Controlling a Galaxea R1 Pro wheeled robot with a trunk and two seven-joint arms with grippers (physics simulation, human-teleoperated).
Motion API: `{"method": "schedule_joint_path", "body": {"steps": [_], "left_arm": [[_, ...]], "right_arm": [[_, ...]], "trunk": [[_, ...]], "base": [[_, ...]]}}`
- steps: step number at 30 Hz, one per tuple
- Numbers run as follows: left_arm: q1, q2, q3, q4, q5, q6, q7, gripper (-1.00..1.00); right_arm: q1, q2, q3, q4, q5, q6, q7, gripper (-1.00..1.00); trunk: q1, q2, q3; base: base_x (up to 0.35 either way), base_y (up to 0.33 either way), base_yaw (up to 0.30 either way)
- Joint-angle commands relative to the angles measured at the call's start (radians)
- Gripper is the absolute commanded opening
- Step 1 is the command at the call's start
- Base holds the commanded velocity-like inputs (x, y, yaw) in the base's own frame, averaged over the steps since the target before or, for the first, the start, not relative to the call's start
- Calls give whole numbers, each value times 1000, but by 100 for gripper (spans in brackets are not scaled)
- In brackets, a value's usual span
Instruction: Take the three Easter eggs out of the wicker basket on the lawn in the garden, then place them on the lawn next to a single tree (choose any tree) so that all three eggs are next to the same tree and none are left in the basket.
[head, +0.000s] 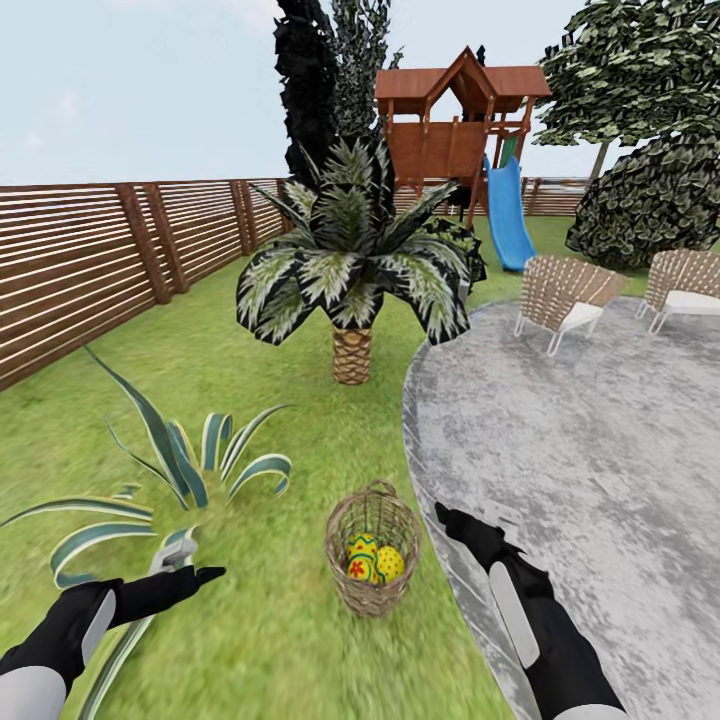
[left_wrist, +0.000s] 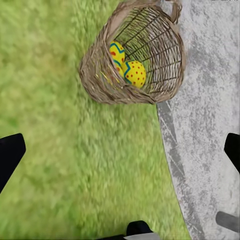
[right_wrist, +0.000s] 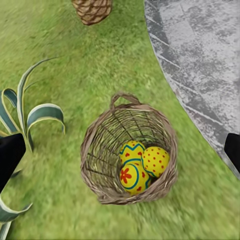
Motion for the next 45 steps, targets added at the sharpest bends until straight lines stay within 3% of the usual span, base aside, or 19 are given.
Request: {"method": "schedule_joint_path", "body": {"steps": [1, 11, 19, 24, 30, 45], "left_arm": [[-1, 0, 5, -1, -2, 8, -5, 100], [-1, 0, 5, 0, 0, 8, -6, 100], [-1, -1, 5, -1, 0, 11, -6, 100], [-1, -1, 5, -1, 0, 14, -6, 100], [-1, -1, 4, 0, 0, 14, -6, 100], [-1, -2, 4, 0, -1, 15, -6, 100]], "right_arm": [[-1, 1, -1, -1, -10, 5, -4, 100], [-28, 14, -1, 101, 0, 39, -15, 100], [-80, 23, 0, 133, 3, 198, -19, 100], [-143, 36, 0, 235, 5, 247, -43, 100], [-201, 43, 0, 354, 5, 256, -78, 100], [-206, 41, 1, 367, 7, 209, -95, 100]], "trunk": [[1, -2, -2], [1, -2, -2], [1, -2, -2], [1, -2, -2], [1, -2, -2], [1, -2, -2]], "base": [[191, -9, 0], [125, 52, 0], [8, 3, 0], [0, 0, 0], [81, 56, 0], [168, -65, 0]]}}
